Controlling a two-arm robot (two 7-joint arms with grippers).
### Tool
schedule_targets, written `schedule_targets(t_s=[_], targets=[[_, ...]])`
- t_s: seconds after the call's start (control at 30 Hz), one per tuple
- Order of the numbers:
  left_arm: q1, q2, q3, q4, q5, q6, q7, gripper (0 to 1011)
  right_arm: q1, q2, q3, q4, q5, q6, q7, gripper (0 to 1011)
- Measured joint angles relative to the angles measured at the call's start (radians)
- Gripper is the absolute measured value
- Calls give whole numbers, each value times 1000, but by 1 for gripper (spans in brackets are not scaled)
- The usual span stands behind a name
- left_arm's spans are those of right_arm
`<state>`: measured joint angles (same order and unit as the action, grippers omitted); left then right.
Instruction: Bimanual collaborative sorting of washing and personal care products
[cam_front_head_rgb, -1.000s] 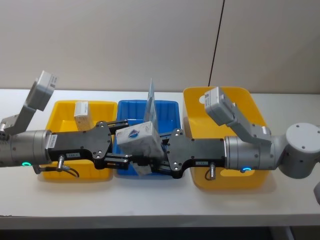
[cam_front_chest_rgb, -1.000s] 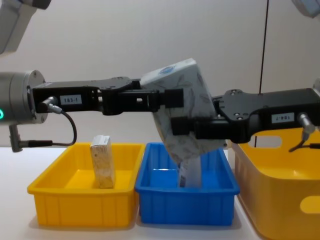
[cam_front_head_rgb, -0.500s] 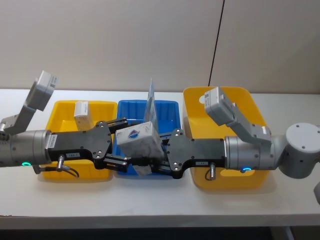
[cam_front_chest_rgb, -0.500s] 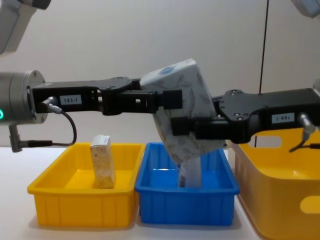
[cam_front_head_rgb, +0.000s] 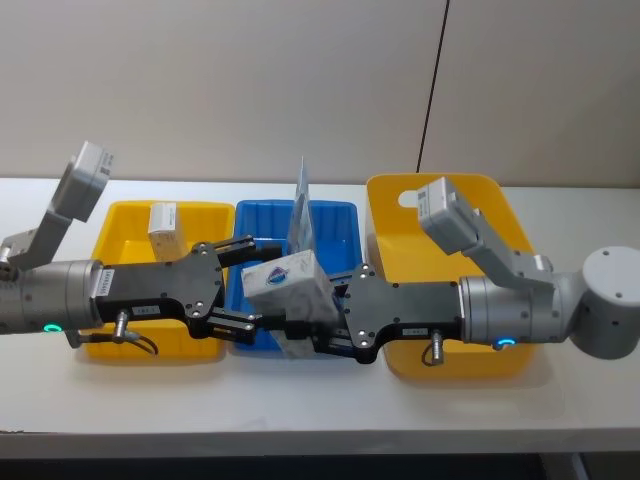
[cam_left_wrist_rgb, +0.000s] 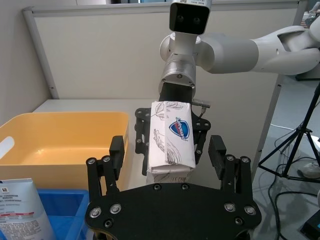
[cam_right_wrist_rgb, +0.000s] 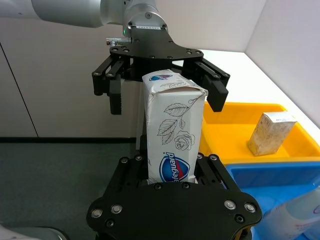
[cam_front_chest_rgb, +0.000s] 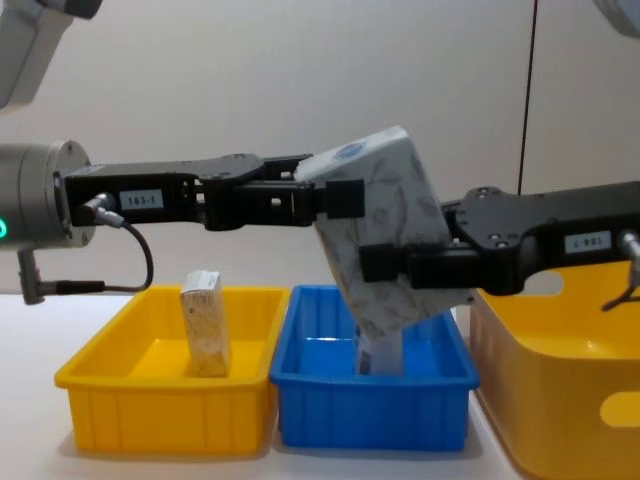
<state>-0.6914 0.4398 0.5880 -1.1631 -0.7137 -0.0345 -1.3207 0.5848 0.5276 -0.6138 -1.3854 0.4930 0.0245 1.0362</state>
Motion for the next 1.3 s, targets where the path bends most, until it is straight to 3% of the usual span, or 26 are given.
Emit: schedule_targets(t_s=[0.43,0.8,1.3], targets=[[0,0,0,0,0,0,0,1001,-20,42,20,-24,21,6,-19,353],[0,0,0,0,0,0,0,1002,-48,84,60,-43,45,3,-65,353],[0,0,0,0,0,0,0,1001,-111,141,131,-58,68,-2,-200,353]])
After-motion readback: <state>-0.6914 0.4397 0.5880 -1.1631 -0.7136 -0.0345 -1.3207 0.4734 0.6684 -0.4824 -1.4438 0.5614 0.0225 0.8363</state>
